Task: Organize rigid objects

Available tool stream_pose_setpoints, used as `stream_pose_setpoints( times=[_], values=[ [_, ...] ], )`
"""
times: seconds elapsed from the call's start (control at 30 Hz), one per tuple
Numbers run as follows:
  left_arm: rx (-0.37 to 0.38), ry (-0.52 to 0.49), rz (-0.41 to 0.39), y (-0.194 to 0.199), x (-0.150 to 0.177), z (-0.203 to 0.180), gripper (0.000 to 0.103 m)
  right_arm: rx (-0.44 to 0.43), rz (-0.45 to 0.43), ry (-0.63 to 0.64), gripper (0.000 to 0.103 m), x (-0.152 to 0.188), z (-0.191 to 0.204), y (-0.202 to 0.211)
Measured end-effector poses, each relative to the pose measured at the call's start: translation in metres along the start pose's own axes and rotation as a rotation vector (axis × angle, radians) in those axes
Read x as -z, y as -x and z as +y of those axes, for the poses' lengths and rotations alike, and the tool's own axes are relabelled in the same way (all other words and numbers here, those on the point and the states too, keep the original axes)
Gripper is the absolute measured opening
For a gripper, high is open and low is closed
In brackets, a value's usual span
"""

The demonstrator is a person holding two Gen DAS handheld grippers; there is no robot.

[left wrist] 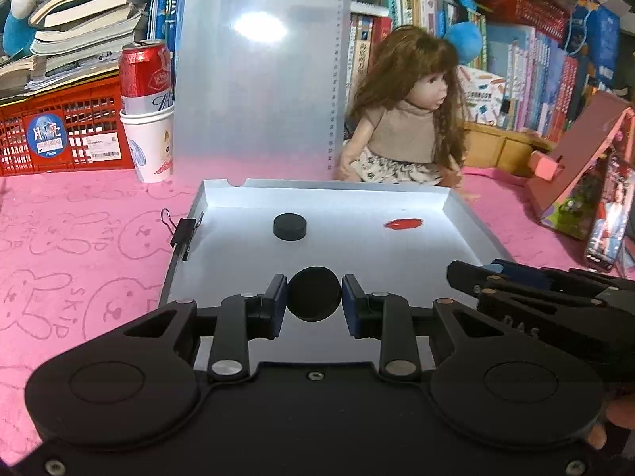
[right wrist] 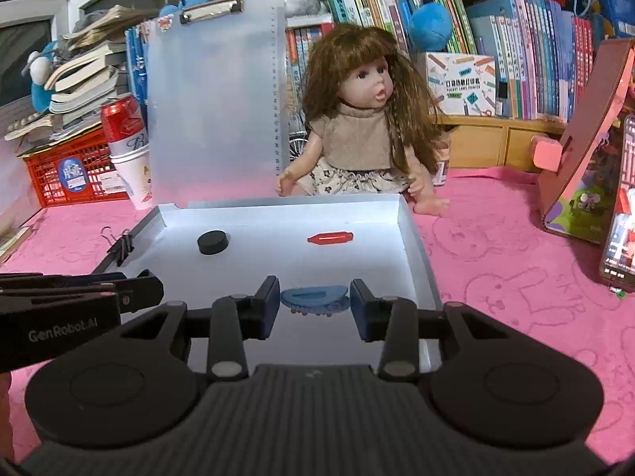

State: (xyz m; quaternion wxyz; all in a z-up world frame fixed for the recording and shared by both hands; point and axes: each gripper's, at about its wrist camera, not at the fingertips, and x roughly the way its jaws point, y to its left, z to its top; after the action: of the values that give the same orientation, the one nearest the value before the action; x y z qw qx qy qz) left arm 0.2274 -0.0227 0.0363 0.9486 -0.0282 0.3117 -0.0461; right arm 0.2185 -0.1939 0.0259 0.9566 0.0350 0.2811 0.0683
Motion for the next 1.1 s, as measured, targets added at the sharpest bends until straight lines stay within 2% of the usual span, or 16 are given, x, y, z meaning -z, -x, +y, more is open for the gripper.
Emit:
stream_pose_setpoints(
  times=[0.4, 0.63, 1.1],
  values=[
    [-0.027, 0.031, 0.091, -0.049, -0.022, 0.010, 0.029, 0.010, 0.101, -0.077, 0.044, -0.028, -0.023, -0.045],
    [-0.040, 0.029, 0.129, -0.073, -0.035, 0.011, 0.029, -0.014, 0.161, -0.107, 0.044, -0.045, -0.031, -0.072],
    [-0.053, -0.002, 0.168, -0.102, -0.044, 0.006, 0.029, -0.017, 0.224, -0.045, 0.044, -0.051, -0.016, -0.102]
  ],
)
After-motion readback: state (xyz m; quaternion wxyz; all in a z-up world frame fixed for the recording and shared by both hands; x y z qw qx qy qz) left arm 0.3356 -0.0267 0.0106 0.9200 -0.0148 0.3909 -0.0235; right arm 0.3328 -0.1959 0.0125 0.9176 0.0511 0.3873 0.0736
